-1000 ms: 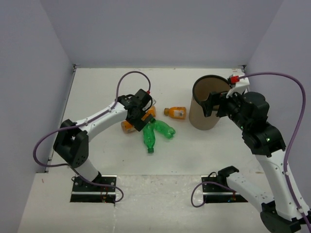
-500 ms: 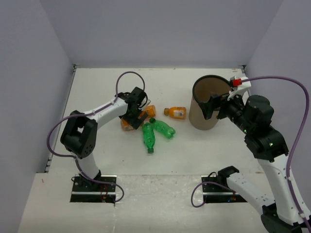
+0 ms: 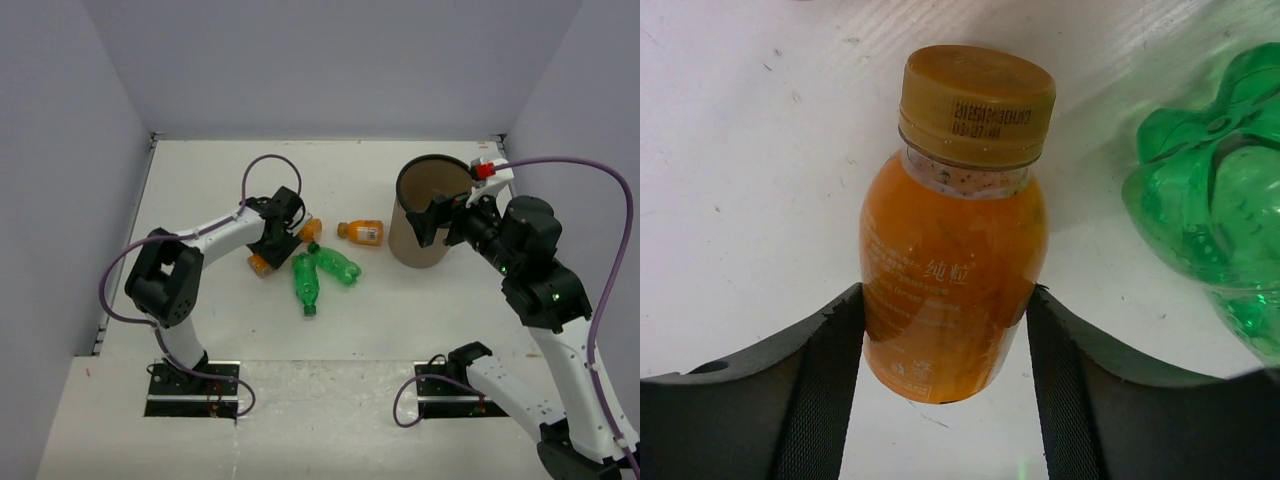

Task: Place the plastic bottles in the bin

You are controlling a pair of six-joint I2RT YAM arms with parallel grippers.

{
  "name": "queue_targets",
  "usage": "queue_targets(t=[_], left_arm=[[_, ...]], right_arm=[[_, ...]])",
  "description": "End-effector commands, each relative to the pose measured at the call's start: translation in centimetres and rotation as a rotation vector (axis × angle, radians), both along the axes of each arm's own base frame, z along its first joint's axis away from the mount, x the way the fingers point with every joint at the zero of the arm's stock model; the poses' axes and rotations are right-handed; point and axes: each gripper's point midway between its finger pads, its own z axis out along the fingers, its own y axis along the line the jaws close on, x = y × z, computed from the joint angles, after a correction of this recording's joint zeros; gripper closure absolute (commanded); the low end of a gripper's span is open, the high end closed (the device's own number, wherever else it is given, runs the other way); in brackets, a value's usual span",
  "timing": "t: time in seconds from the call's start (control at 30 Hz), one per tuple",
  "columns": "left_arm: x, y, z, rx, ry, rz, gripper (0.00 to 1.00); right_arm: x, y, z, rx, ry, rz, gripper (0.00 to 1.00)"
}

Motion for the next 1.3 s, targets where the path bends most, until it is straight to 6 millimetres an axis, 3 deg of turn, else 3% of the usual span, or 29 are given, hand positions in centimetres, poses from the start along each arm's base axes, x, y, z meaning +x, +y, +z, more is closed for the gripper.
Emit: queue_targets(t=[0.0, 0.13, 0.17, 0.2, 0.23, 0.43, 0.6, 0.67, 0.73, 0.77, 0.8, 0.83, 0.87, 0.9, 0.93, 1.0, 1.07, 1.1, 1.27], left_arm=[[-1.2, -1.0, -0.1, -0.012, 0.008, -0.018, 0.53], [-2.5, -1.3, 0.6, 0.000, 0.013, -0.017, 0.84], [-2.7, -1.2, 1.1, 0.017, -0.002, -0.026, 0.84], [-2.9, -1.1, 1.4, 0.017, -0.012, 0.014, 0.95], [-3.0, -0.9, 1.7, 0.027, -0.019, 0.023, 0.99], [-2.0, 0.9, 5.6, 0.074, -0.155, 0.119, 1.00], [-0.5, 0.9, 10.1, -0.008, -0.322, 0.175, 1.00], [-0.1, -0.2, 11.8, -0.098, -0.366, 0.174, 1.00], [0.6, -2.2, 13.7, -0.231, -0.418, 0.159, 1.00], [0.0, -3.8, 15.4, -0.356, -0.429, 0.117, 1.00], [-0.2, -4.6, 15.9, -0.424, -0.444, 0.099, 1.00], [-0.6, -6.6, 19.3, -0.610, -0.515, 0.046, 1.00], [-1.3, -7.8, 20.3, -0.708, -0.525, 0.008, 1.00], [-1.5, -9.8, 23.0, -0.863, -0.587, -0.067, 1.00], [-4.6, -11.3, 23.2, -0.996, -0.529, -0.196, 1.00], [-6.5, -12.9, 25.5, -1.150, -0.559, -0.315, 1.00], [-8.4, -13.4, 25.4, -1.217, -0.530, -0.386, 1.00], [-8.6, -13.7, 26.2, -1.246, -0.552, -0.418, 1.00], [-9.8, -13.8, 26.2, -1.287, -0.561, -0.461, 1.00]], right_arm=[[0.1, 0.6, 0.7, 0.002, -0.041, 0.034, 0.01], [0.2, 0.6, 0.6, 0.000, -0.033, 0.032, 0.01], [0.3, 0.6, 0.6, 0.002, -0.032, 0.031, 0.01], [0.4, 0.7, 0.6, 0.001, -0.031, 0.032, 0.01], [0.5, 0.7, 0.5, -0.002, -0.027, 0.031, 0.01], [0.9, 0.8, 0.4, 0.014, -0.010, 0.018, 0.01], [1.3, 1.5, 0.3, 0.048, 0.025, 0.029, 0.01], [1.0, 2.8, 0.7, 0.094, 0.034, 0.087, 0.01], [-1.3, 6.2, 1.4, 0.196, 0.081, 0.302, 0.01], [-1.7, 7.4, 2.0, 0.241, 0.062, 0.374, 0.01], [-3.4, 8.9, 2.4, 0.311, 0.108, 0.491, 0.01], [-3.8, 9.7, 2.7, 0.344, 0.100, 0.549, 0.01], [-4.4, 10.2, 2.9, 0.389, 0.136, 0.587, 0.01], [-4.9, 10.7, 2.9, 0.406, 0.158, 0.630, 0.01], [-5.1, 11.2, 2.9, 0.418, 0.160, 0.652, 0.01], [-4.9, 12.1, 2.6, 0.411, 0.177, 0.651, 0.02], [-3.8, 13.4, 1.1, 0.326, 0.211, 0.588, 0.02], [-3.3, 13.8, 0.6, 0.296, 0.230, 0.557, 0.02], [-0.5, 15.0, -1.3, 0.230, 0.309, 0.437, 0.06]])
